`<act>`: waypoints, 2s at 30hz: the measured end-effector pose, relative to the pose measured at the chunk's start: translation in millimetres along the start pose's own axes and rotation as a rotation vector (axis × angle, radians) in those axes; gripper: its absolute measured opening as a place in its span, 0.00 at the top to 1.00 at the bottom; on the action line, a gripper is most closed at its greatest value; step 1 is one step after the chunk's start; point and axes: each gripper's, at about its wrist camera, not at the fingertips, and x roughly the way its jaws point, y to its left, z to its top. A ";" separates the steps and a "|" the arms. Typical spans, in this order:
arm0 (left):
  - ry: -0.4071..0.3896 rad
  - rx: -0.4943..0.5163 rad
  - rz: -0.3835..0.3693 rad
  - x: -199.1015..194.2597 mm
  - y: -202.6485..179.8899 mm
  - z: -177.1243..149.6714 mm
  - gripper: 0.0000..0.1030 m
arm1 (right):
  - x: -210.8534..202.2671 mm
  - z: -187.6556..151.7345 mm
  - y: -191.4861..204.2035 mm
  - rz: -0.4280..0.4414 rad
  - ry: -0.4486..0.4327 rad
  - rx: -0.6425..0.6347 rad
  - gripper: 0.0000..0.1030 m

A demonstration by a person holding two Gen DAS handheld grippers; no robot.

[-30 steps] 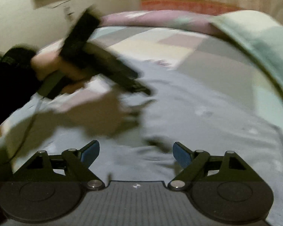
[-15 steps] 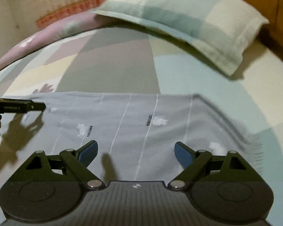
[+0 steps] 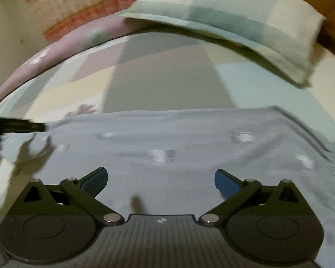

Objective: Fold clothes

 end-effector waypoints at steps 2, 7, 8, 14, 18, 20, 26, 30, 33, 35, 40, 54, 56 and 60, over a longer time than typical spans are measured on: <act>0.001 0.004 0.008 11.3 5.2 0.6 0.25 | 3.8 -2.6 11.1 0.027 -0.001 -0.028 0.00; -0.023 0.065 0.066 30.4 -5.1 17.0 0.10 | 19.3 -13.2 16.3 -0.022 0.043 -0.065 0.00; -0.019 0.069 0.078 33.8 -5.4 20.5 0.09 | 22.6 -14.4 14.9 -0.035 0.055 -0.062 0.00; -0.019 0.088 0.127 9.3 -1.1 16.0 0.13 | 25.3 -23.9 20.2 -0.058 0.053 -0.137 0.00; -0.052 0.130 0.104 -25.6 -5.2 -12.1 0.12 | 27.5 -29.5 26.9 -0.094 0.043 -0.183 0.00; -0.052 0.157 0.073 -34.7 -11.6 -26.8 0.12 | 27.8 -30.1 27.3 -0.099 0.038 -0.189 0.00; 0.012 0.139 0.070 -26.7 -6.1 -45.3 0.12 | 26.7 -31.3 25.8 -0.092 0.030 -0.189 0.00; 0.003 0.094 0.054 -29.8 9.8 -68.0 0.10 | 26.2 -32.5 24.3 -0.082 0.025 -0.195 0.00; 0.034 0.120 0.061 -40.3 15.3 -73.2 0.10 | 25.8 -33.0 23.9 -0.080 0.021 -0.199 0.00; 0.037 0.123 0.096 -46.6 21.3 -65.0 0.11 | 25.9 -33.5 24.6 -0.082 0.020 -0.203 0.00; -0.044 -0.017 0.062 -45.0 57.4 -28.6 0.11 | 26.7 -33.8 25.7 -0.087 0.013 -0.207 0.00; -0.096 -0.311 0.142 -32.7 174.8 -26.7 0.14 | 28.2 -36.0 26.6 -0.090 -0.004 -0.222 0.00; -0.119 -0.330 0.138 -42.2 169.5 -25.9 0.14 | 28.2 -35.8 26.4 -0.090 -0.006 -0.221 0.00; -0.100 -0.210 0.036 -47.5 133.5 -33.7 0.13 | 28.3 -36.2 26.6 -0.091 -0.008 -0.220 0.00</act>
